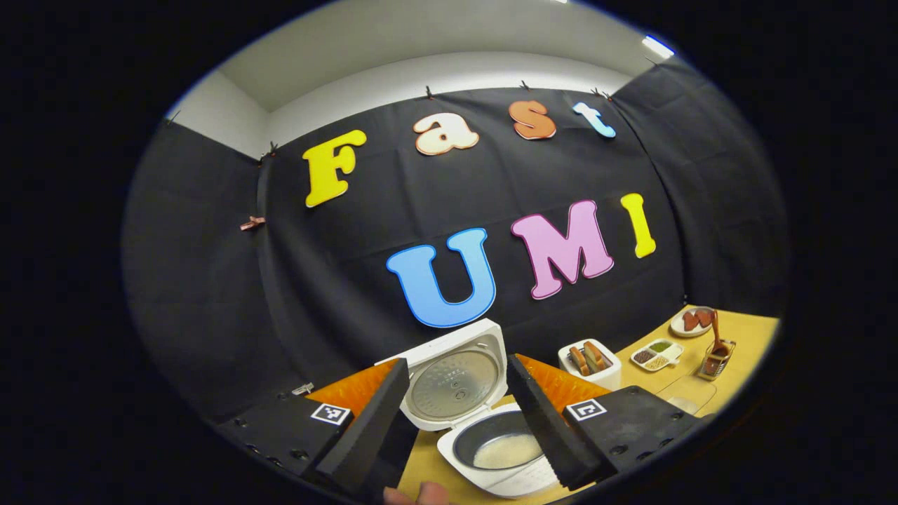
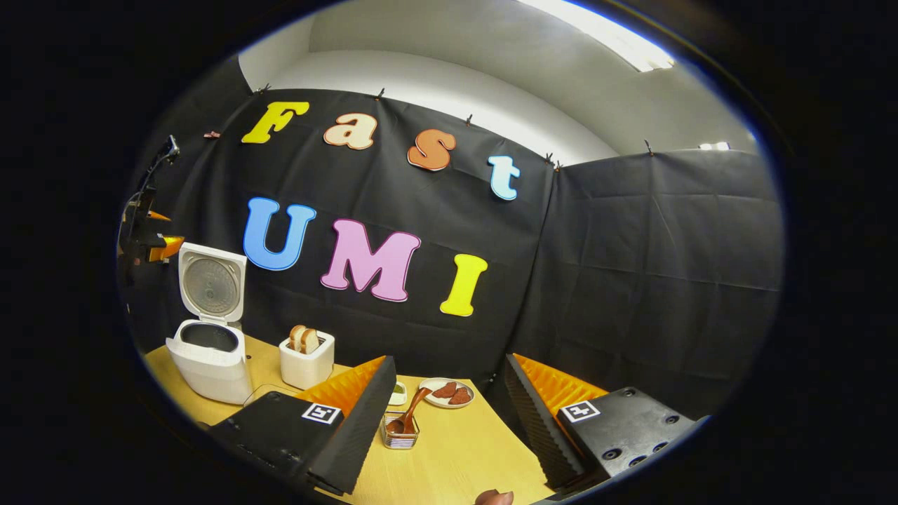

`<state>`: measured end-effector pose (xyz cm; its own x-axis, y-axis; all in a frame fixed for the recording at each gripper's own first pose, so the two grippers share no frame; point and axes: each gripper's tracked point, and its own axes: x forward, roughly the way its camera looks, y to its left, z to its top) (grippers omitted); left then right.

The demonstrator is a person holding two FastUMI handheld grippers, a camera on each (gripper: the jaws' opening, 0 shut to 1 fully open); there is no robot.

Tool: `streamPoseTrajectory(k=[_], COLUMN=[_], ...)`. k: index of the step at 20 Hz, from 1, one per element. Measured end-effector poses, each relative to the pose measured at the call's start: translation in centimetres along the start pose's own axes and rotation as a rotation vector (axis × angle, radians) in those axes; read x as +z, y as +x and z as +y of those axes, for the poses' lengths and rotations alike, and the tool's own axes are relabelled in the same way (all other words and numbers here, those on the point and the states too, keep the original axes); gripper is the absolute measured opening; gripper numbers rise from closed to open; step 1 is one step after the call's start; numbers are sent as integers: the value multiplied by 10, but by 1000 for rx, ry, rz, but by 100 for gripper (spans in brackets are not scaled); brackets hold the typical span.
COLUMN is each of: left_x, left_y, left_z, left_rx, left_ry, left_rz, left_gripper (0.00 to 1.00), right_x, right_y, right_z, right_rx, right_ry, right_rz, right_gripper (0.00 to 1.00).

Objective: Close the left gripper, press the button to open the rice cooker; take a wooden spoon from the chopstick holder with the right hand, scoop a spoonful of rice and pour it into the rice cooker, then put the wooden spoon back into the chopstick holder.

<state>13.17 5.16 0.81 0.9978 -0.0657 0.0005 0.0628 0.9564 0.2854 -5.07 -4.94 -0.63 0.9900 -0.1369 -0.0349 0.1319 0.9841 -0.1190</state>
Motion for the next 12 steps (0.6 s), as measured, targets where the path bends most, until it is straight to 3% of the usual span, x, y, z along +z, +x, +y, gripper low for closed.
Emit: streamPoseTrajectory(k=[9, 12], left_x=[9, 12], left_y=[-58, -67], left_z=[-36, -49], left_rx=[36, 27], left_ry=[-150, -152], left_rz=[-14, -8], left_gripper=[96, 96], right_x=[-5, -11], right_y=[12, 19], right_z=[15, 13], right_rx=[83, 111], right_ry=[20, 27], right_rz=[9, 19], right_gripper=[98, 98])
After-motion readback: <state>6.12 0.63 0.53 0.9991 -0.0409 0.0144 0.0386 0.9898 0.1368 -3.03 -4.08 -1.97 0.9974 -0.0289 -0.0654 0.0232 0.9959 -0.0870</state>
